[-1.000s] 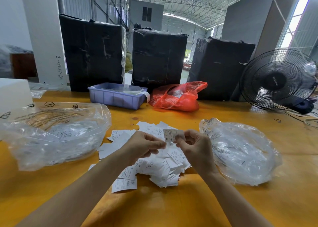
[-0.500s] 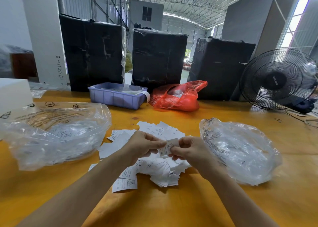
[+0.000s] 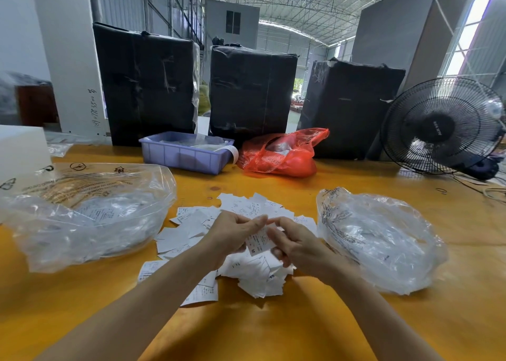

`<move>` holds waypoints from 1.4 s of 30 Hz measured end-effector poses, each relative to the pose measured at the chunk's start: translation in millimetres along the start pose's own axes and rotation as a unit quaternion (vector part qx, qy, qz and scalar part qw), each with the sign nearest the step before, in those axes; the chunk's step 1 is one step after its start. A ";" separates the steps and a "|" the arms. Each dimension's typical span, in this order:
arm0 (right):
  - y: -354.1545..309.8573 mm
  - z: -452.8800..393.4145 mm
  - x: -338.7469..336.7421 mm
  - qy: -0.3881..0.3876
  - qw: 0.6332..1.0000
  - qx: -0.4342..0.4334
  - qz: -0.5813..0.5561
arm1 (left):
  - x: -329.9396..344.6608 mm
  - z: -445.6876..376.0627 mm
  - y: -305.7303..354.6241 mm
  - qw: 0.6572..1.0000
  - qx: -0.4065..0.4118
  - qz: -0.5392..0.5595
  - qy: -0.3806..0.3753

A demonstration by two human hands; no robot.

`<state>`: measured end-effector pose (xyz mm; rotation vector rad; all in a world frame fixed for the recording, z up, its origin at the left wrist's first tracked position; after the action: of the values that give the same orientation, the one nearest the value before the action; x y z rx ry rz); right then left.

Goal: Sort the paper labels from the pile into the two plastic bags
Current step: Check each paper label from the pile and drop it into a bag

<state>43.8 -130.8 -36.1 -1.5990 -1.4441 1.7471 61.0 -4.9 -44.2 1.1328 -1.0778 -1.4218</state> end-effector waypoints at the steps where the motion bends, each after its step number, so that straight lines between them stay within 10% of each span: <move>1: -1.3 -0.2 1.7 -0.008 1.000 -0.005 0.024 | 0.5 0.9 0.7 1.000 0.002 0.017 0.007; 9: -15.8 3.9 -9.7 0.173 0.977 -0.114 0.053 | -2.3 6.3 -1.7 0.979 -0.035 0.189 0.066; 16: -11.3 3.2 -10.8 0.184 0.973 -0.092 -0.106 | 7.3 8.3 -5.0 0.970 -0.058 0.236 0.023; 36: 0.5 -1.1 -25.0 0.250 0.954 -0.052 -0.154 | -9.1 -5.7 -5.0 0.999 -0.024 -0.015 -0.046; 42: 6.2 7.0 -54.3 0.302 0.937 -0.068 0.162 | -60.9 -8.0 25.8 0.996 0.033 0.028 0.071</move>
<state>55.6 -180.1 -14.5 -2.2894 -1.0549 1.1376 77.9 51.7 -13.6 1.2234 -1.0535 -1.2497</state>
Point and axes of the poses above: each hand's wrist, its own z-axis away from the middle knuckle, its own x-axis out of the palm, y = z × x, the point moved 7 cm from there along -z, towards the middle knuckle, and after that the axes turned 7 degrees about -x, right-handed, at the moved point
